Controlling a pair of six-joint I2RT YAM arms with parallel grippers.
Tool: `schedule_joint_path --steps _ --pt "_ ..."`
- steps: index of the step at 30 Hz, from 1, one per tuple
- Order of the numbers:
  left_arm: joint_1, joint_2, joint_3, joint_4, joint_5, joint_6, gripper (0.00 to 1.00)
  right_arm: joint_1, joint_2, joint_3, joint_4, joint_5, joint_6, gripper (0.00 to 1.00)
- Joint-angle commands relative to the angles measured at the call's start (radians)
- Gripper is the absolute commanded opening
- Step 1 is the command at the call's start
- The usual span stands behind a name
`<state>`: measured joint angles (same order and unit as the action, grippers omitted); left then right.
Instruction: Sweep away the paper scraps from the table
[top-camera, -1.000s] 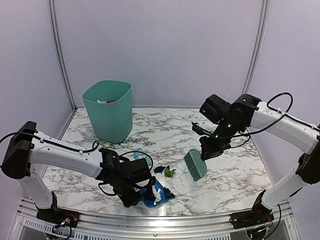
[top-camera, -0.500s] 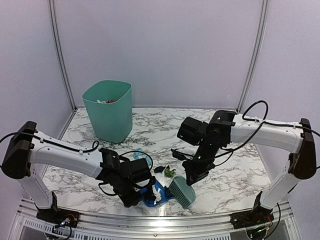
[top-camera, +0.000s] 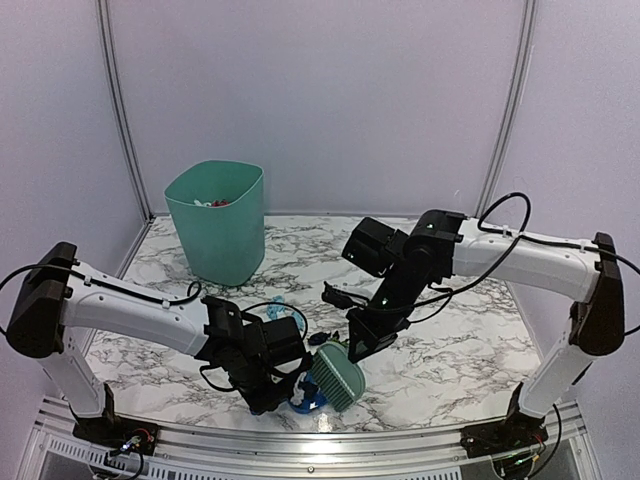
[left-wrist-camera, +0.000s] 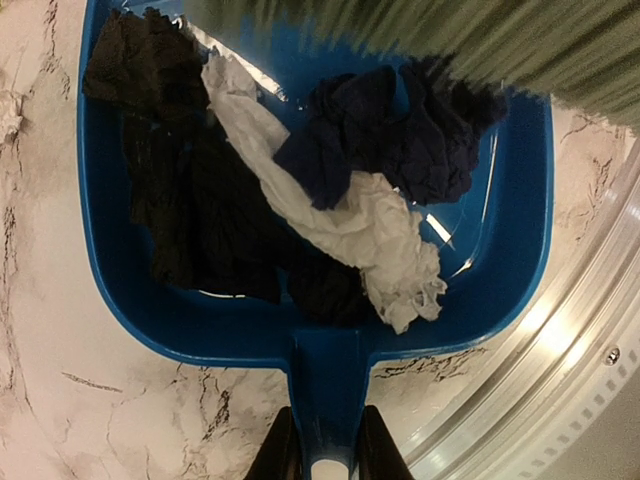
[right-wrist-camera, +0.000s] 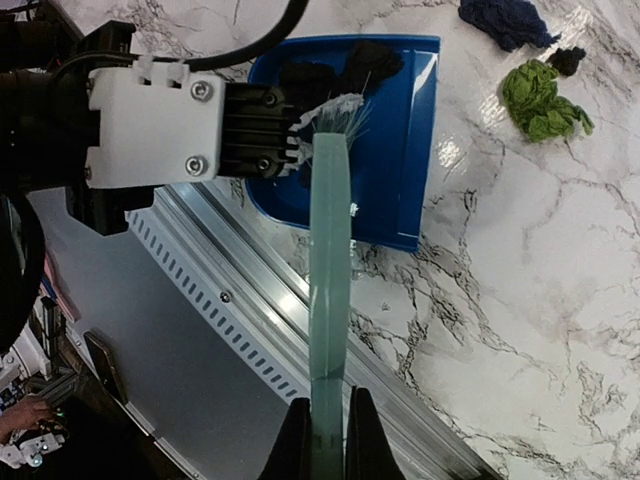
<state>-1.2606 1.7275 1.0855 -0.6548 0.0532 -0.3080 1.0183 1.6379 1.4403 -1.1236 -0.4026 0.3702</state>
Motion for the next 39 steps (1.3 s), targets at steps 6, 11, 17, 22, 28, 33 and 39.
schedule_joint_path --steps 6,11,17,22,28,33,39 --pt "-0.006 -0.011 -0.019 0.016 0.009 -0.024 0.00 -0.016 -0.152 -0.001 -0.033 0.038 0.005 0.00" --pt "-0.006 -0.052 -0.047 0.063 0.007 -0.049 0.00 -0.046 -0.237 -0.018 -0.041 0.075 0.038 0.00" --pt "-0.006 -0.126 -0.064 0.086 -0.012 -0.068 0.00 -0.120 -0.315 0.010 -0.041 0.159 0.074 0.00" --pt "-0.006 -0.198 -0.066 0.072 -0.021 -0.069 0.00 -0.168 -0.347 0.026 -0.039 0.263 0.095 0.00" --pt "-0.004 -0.262 -0.020 0.010 -0.081 -0.066 0.00 -0.201 -0.374 0.029 -0.039 0.430 0.153 0.00" --pt "0.009 -0.276 0.063 -0.059 -0.110 -0.051 0.00 -0.222 -0.415 0.018 -0.033 0.574 0.203 0.00" --pt "0.062 -0.261 0.187 -0.138 -0.122 -0.027 0.00 -0.228 -0.451 -0.015 -0.010 0.635 0.239 0.00"
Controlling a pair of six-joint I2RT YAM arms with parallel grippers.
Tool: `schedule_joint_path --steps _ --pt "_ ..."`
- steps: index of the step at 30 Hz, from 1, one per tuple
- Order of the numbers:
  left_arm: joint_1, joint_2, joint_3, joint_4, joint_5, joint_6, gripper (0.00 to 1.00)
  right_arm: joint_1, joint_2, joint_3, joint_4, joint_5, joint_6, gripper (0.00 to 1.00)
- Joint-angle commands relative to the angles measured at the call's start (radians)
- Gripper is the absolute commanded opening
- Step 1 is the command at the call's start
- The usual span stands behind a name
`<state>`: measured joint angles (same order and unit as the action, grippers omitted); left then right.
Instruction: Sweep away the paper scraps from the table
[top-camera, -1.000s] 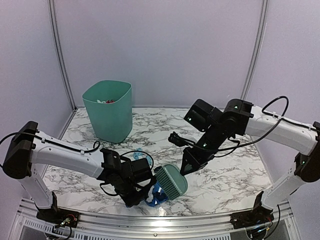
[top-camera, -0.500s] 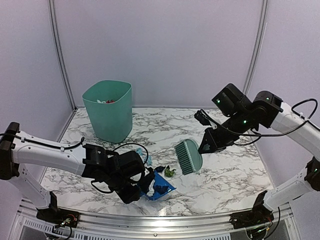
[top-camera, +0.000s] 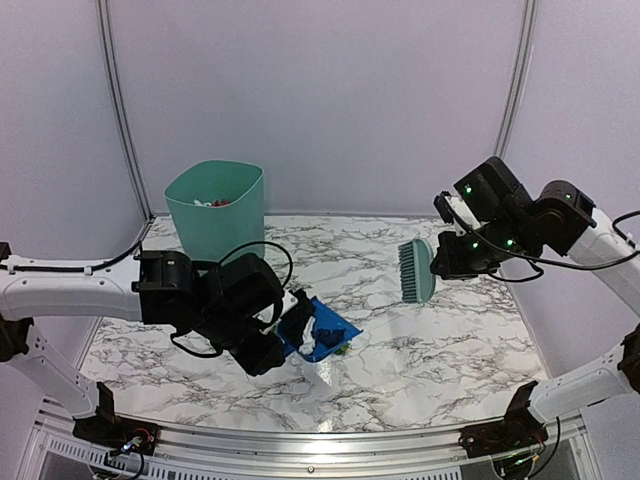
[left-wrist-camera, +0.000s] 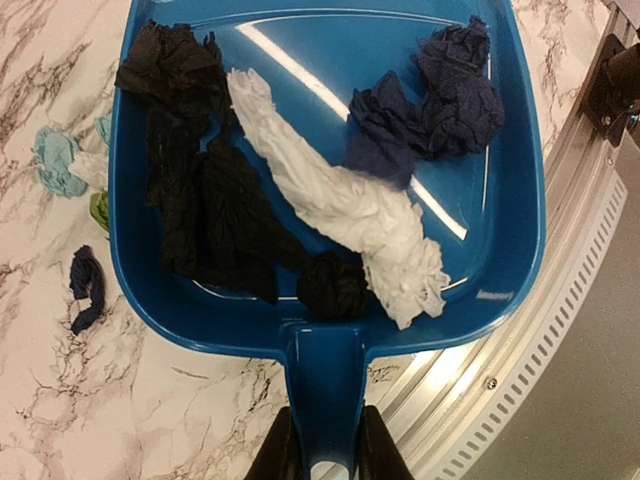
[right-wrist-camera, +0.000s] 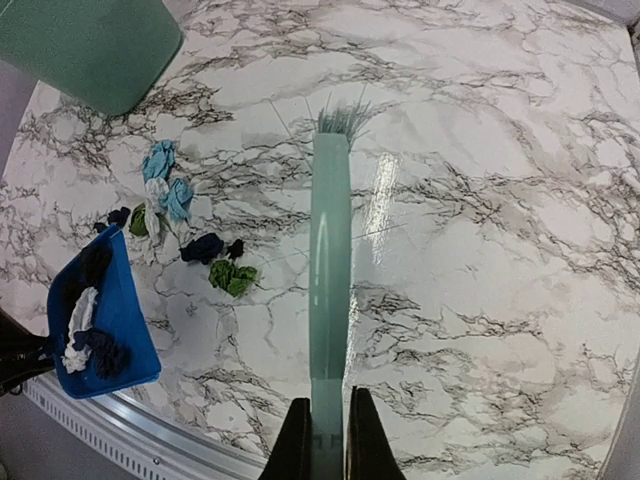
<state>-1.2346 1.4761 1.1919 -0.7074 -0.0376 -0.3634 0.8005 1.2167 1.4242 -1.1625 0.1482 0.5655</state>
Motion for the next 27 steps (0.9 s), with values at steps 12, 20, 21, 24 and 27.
schedule_joint_path --steps 12,20,21,24,27 --pt "0.248 0.010 0.314 -0.199 -0.001 0.090 0.00 -0.033 -0.116 -0.139 0.140 0.052 0.116 0.00" --pt "0.410 0.063 0.484 -0.244 0.028 0.120 0.00 -0.033 -0.115 -0.135 0.163 0.080 0.081 0.00" --pt "0.432 0.072 0.501 -0.246 0.032 0.124 0.00 -0.033 -0.108 -0.134 0.164 0.079 0.079 0.00" --pt "0.510 0.106 0.555 -0.249 0.065 0.125 0.00 -0.034 -0.088 -0.129 0.169 0.068 0.072 0.00" --pt "0.575 0.149 0.616 -0.250 0.104 0.126 0.00 -0.034 -0.072 -0.127 0.181 0.051 0.067 0.00"
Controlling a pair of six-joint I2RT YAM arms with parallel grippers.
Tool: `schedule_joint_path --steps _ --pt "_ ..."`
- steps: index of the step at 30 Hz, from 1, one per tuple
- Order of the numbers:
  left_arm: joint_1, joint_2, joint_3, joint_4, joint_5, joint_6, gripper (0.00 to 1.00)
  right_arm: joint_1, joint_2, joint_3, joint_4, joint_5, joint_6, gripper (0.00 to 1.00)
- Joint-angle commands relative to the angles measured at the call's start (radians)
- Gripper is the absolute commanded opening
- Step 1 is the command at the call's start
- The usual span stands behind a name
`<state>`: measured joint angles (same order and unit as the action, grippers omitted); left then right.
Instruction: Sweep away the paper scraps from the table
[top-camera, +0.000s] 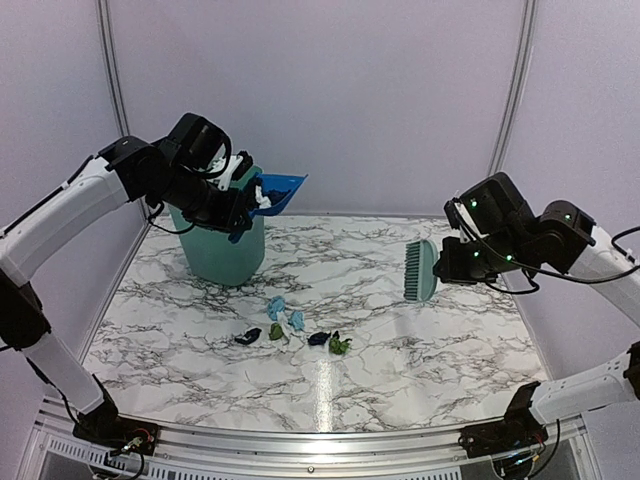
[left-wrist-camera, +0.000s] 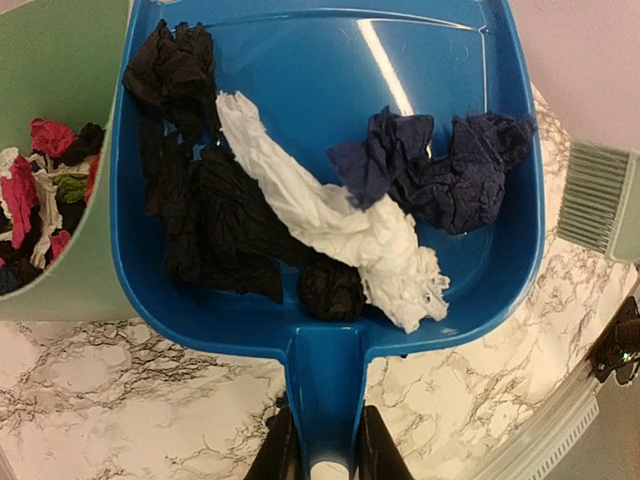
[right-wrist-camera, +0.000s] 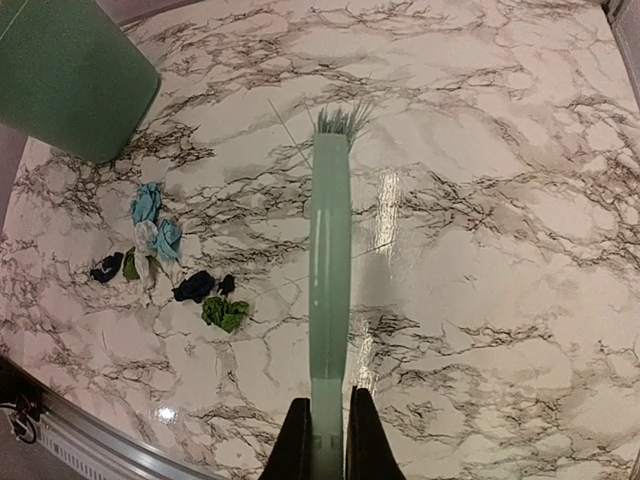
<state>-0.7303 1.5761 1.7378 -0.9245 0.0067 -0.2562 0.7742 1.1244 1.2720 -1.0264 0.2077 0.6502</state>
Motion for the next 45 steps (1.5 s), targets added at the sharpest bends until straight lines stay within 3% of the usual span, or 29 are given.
schedule_joint_path --steps 1,14,23,34,40,45 --pt "0.089 0.062 0.093 -0.032 0.076 0.019 0.00 -0.006 0.023 0.025 0.048 -0.011 -0.019 0.00" --pt "0.260 0.208 0.329 -0.004 0.206 -0.106 0.00 -0.007 0.036 0.011 0.057 -0.026 -0.036 0.00" --pt "0.332 0.213 0.341 0.079 0.351 -0.259 0.00 -0.008 0.016 -0.010 0.058 -0.026 -0.028 0.00" --pt "0.398 0.141 0.207 0.350 0.506 -0.536 0.00 -0.007 0.014 -0.003 0.061 -0.038 -0.028 0.00" --pt "0.434 0.070 0.030 0.615 0.568 -0.763 0.00 -0.007 0.008 -0.007 0.060 -0.039 -0.028 0.00" --pt "0.442 0.062 0.005 0.671 0.574 -0.820 0.00 -0.007 0.002 -0.010 0.062 -0.041 -0.030 0.00"
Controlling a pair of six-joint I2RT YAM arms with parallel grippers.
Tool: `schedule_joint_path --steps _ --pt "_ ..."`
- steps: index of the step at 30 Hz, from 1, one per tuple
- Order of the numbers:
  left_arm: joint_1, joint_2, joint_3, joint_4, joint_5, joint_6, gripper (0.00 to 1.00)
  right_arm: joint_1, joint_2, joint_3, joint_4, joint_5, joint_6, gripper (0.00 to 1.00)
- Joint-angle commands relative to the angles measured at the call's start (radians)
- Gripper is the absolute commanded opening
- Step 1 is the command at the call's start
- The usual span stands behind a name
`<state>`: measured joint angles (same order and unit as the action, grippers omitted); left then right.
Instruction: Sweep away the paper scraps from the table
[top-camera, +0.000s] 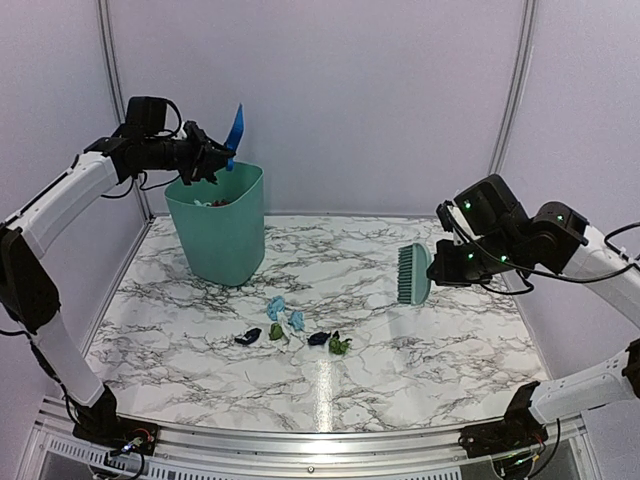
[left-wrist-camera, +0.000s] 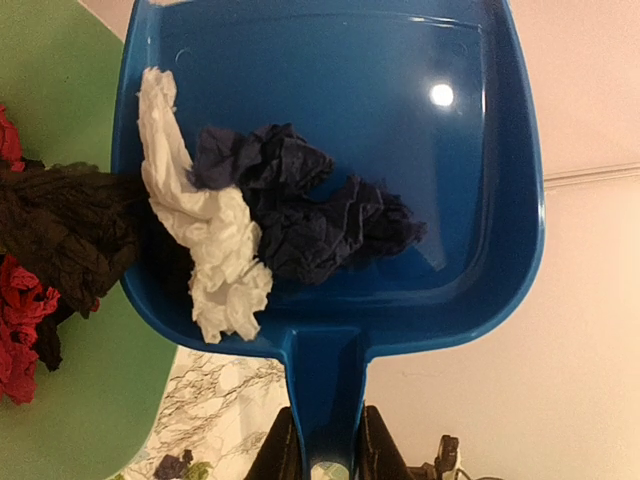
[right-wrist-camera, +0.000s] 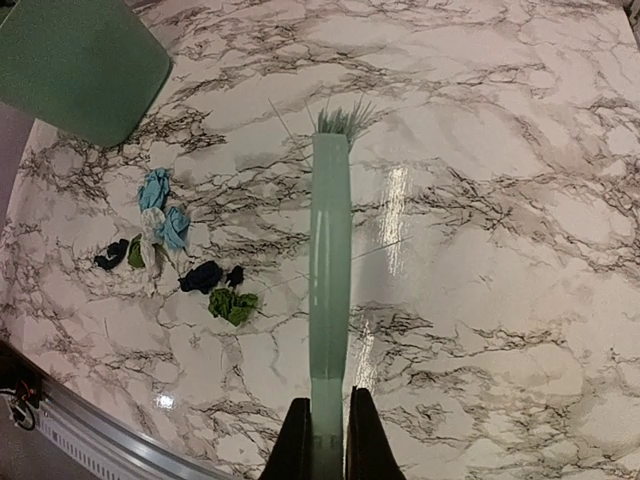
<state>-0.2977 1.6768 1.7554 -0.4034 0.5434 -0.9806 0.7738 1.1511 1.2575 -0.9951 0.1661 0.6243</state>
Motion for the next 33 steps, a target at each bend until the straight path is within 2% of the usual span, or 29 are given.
schedule_joint_path --steps 1,4,8,9,18,24,28,33 --pt "0.011 -0.043 -0.023 0.178 0.043 -0.116 0.00 -0.007 -0.026 0.002 0.032 -0.001 -0.005 0.00" --pt "0.013 -0.066 -0.084 0.310 0.060 -0.206 0.00 -0.007 -0.035 -0.005 0.037 -0.006 -0.010 0.00" --pt "0.023 -0.108 -0.224 0.584 0.075 -0.403 0.00 -0.007 -0.048 -0.013 0.039 -0.012 -0.017 0.00" --pt "0.023 -0.114 -0.245 0.606 0.071 -0.437 0.00 -0.006 -0.050 -0.015 0.039 -0.014 -0.018 0.00" --pt "0.025 -0.128 -0.229 0.624 0.059 -0.481 0.00 -0.007 -0.082 -0.035 0.032 -0.029 -0.002 0.00" --pt "0.028 -0.143 -0.274 0.750 0.064 -0.587 0.00 -0.006 -0.093 -0.033 0.044 -0.048 0.003 0.00" --pt "0.032 -0.150 -0.289 0.760 0.098 -0.642 0.00 -0.008 -0.075 -0.009 0.065 -0.072 0.002 0.00" --pt "0.036 -0.209 -0.337 0.773 0.107 -0.629 0.00 -0.006 -0.022 0.029 0.121 -0.132 0.026 0.00"
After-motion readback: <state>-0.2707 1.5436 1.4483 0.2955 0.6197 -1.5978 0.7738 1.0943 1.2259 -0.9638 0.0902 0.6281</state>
